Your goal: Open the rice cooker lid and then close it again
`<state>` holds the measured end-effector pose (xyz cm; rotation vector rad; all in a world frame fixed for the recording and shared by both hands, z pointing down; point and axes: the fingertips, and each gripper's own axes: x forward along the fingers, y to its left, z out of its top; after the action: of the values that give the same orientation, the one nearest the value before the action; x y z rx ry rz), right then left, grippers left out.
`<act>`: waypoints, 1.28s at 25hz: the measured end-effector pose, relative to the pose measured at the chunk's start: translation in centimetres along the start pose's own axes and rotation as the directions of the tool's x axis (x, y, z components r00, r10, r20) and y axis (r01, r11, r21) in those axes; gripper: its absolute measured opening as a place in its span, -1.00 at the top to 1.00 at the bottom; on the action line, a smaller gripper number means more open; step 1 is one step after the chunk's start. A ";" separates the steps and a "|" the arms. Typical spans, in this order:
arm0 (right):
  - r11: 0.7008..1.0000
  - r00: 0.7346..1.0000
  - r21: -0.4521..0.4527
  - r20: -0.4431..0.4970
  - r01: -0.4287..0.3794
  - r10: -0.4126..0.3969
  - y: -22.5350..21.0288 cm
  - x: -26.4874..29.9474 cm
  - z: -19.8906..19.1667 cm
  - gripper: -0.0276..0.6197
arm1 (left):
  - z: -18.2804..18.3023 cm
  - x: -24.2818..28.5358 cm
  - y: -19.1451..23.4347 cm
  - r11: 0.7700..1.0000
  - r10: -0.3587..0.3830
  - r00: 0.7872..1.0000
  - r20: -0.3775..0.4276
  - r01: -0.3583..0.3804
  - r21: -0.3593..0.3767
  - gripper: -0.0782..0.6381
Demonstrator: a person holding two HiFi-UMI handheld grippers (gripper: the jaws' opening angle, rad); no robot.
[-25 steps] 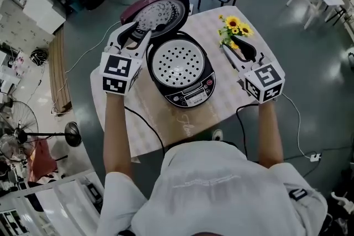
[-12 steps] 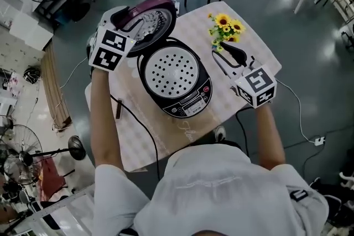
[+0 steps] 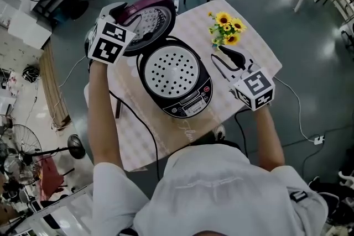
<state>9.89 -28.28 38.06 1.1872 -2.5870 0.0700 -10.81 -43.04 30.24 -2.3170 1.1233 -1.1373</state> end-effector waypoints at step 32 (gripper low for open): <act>1.000 1.000 0.004 0.028 -0.005 0.005 2.1 -6.1 -1.2 0.45 | 2.2 -5.4 -10.3 0.999 -0.038 0.998 0.051 0.040 -0.030 0.23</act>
<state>12.38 -22.15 37.65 1.1915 -2.6149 0.0603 -5.88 -32.43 32.04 -2.3870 1.0901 -1.0763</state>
